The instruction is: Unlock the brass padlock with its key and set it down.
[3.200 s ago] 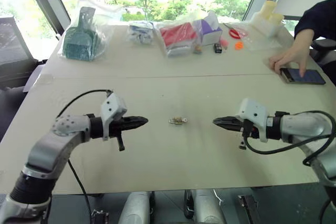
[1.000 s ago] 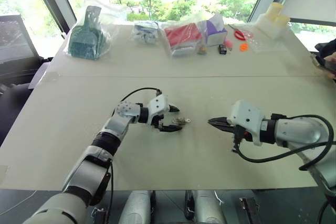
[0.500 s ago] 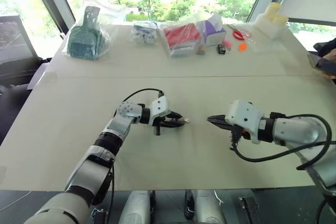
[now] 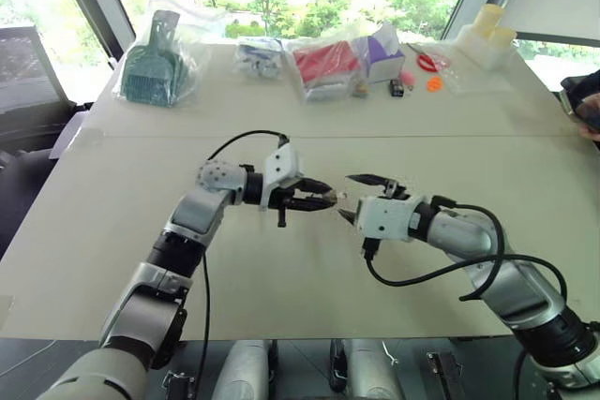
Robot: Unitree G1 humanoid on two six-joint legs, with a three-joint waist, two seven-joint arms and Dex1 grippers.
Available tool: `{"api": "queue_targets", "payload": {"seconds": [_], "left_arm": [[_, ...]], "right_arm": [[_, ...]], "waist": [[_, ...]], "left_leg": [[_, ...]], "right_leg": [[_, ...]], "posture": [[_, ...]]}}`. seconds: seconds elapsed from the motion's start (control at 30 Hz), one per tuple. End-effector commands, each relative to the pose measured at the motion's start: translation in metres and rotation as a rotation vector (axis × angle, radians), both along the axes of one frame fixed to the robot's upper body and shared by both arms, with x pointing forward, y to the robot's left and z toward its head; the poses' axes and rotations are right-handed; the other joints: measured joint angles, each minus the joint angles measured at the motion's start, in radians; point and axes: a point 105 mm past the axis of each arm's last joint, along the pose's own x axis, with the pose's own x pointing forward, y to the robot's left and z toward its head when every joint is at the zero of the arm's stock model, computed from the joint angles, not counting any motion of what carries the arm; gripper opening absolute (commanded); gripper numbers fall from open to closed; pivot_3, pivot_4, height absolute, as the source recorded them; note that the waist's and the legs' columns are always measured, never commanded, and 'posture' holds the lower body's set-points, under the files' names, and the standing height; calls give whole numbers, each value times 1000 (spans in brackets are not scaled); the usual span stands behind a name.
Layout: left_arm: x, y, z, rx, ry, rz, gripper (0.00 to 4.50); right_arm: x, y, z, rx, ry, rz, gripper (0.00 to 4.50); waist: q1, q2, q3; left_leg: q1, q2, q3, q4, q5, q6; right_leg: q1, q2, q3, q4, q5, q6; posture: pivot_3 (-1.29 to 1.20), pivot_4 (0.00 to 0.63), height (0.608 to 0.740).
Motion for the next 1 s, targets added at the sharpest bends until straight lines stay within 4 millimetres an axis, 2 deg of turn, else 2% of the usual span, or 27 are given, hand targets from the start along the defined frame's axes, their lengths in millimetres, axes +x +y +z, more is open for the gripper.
{"api": "queue_targets", "payload": {"seconds": [0.03, 0.13, 0.2, 0.27, 0.43, 0.47, 0.63, 0.8, 0.93, 1.0], "left_arm": [[-2, 1, 13, -34, -35, -2, 748], [-1, 2, 11, -22, -44, 8, 748], [-1, 2, 10, -18, -46, 12, 748], [0, 3, 9, -11, -53, 18, 748], [2, 2, 8, -1, -70, 21, 748], [2, 2, 8, 1, -73, 20, 748], [1, 0, 10, -5, -108, 7, 748], [-4, -4, 14, -8, -221, -31, 748], [-6, -7, 16, 19, -412, -71, 748], [-6, -6, 15, 41, -491, -87, 748]], "right_arm": [[0, 8, 11, 0, -67, 33, 4427], [1, 11, 13, 4, -81, 39, 4427], [1, 12, 14, 2, -84, 46, 3883], [0, 12, 15, 7, -82, 51, 3106], [-2, 15, 16, 6, -87, 65, 380], [-2, 15, 16, 6, -86, 64, 28], [-1, 18, 16, 7, -71, 76, 28], [2, 24, 16, 44, 44, 102, 28], [4, 25, 16, 97, 255, 103, 28], [-1, 23, 13, 110, 369, 104, 28]], "waist": [[0, 0, 0], [1, 0, 0], [1, 0, 0], [1, 0, 0], [0, 0, 0], [0, 0, 0], [0, 0, 0], [0, 0, 0], [1, 0, 0], [3, 0, 0]], "left_leg": [[0, 0, 0, 0, 0, 0], [0, 0, 0, 0, 0, 0], [0, 0, 0, 0, 0, 0], [0, 0, 0, 0, 0, 0], [0, 0, 0, 0, 0, 0], [0, 0, 0, 0, 0, 0], [0, 0, 0, 0, 0, 0], [0, 0, 0, 0, 0, 0], [0, 0, 0, 0, 0, 0], [0, 0, 0, 0, 0, 0]], "right_leg": [[0, 0, 0, 0, 0, 0], [0, 0, 0, 0, 0, 0], [0, 0, 0, 0, 0, 0], [0, 0, 0, 0, 0, 0], [0, 0, 0, 0, 0, 0], [0, 0, 0, 0, 0, 0], [0, 0, 0, 0, 0, 0], [0, 0, 0, 0, 0, 0], [0, 0, 0, 0, 0, 0], [0, 0, 0, 0, 0, 0]], "posture": [[0, 150, 740], [0, 150, 740], [0, 150, 740], [0, 150, 740], [0, 150, 740], [0, 150, 740], [0, 150, 740], [0, 150, 740], [0, 150, 740], [0, 150, 740]]}}
